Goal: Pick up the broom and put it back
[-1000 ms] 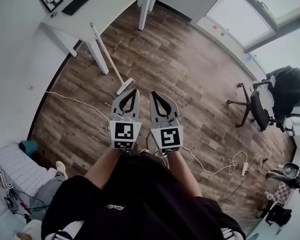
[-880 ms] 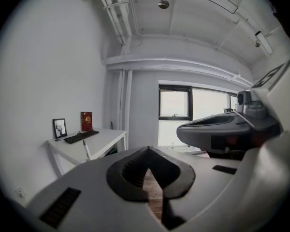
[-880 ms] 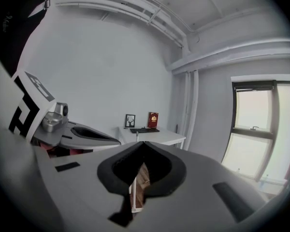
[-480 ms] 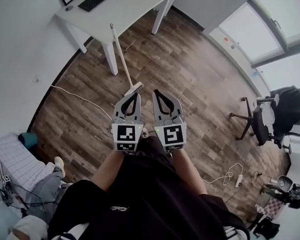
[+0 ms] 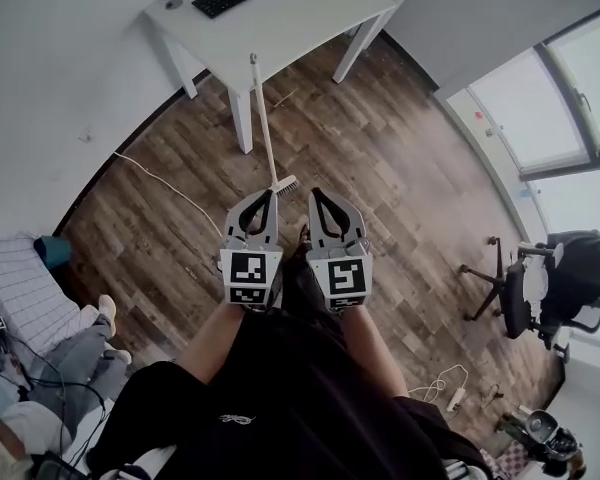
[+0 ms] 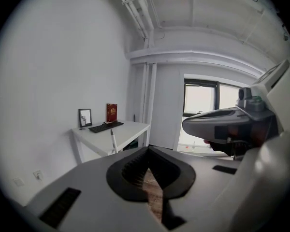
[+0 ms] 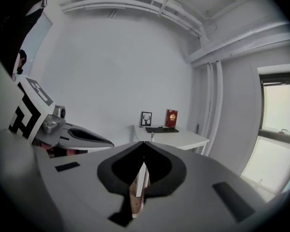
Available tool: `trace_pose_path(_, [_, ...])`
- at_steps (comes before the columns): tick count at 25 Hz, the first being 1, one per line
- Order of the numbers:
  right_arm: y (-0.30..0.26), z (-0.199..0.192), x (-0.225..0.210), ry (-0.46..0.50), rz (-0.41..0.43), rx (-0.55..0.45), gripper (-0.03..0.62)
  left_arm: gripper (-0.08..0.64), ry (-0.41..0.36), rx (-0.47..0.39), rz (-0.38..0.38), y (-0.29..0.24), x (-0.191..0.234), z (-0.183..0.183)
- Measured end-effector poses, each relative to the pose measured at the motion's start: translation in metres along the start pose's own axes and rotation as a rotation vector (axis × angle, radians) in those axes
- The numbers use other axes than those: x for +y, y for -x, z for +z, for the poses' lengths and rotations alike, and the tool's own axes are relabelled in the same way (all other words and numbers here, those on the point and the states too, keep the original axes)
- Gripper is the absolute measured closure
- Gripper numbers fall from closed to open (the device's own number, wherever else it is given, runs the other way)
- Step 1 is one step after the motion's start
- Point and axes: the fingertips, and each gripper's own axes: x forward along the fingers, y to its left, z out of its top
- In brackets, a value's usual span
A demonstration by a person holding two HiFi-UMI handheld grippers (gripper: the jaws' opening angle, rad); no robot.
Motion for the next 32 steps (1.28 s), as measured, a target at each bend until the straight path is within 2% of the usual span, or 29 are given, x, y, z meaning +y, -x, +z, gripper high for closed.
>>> trace_pose_path(3, [-0.029,-0.003,-0.027,-0.002,0.044,-0.003,0.571,0.558,0.0,0.017,0.051,-0.027,0.002,0.005])
trace_pose_path(7, [-0.07,0.006,-0.058,-0.005,0.146,-0.037,0.571,0.558,-0.005,0.028,0.137,-0.07,0.006,0.017])
trace_pose_path(12, [-0.097,0.0,-0.082,-0.008,0.286,-0.031,0.571,0.558,0.031,0.099,0.22,-0.111,-0.006,0.003])
trace_pose_path(17, [-0.122,-0.021,-0.112,-0.033,0.363,-0.004,0.571,0.558,0.054,0.143,0.283,-0.137,-0.012,-0.002])
trace_pose_path(25, [-0.144,-0.042,-0.14,-0.095,0.38,0.05,0.571,0.558,0.078,0.207,0.341,-0.161,-0.002,-0.017])
trace_pose_path(32, [-0.148,-0.071,-0.15,-0.105,0.34,0.121,0.571,0.558,0.179,0.232,0.333,-0.18,0.013,-0.047])
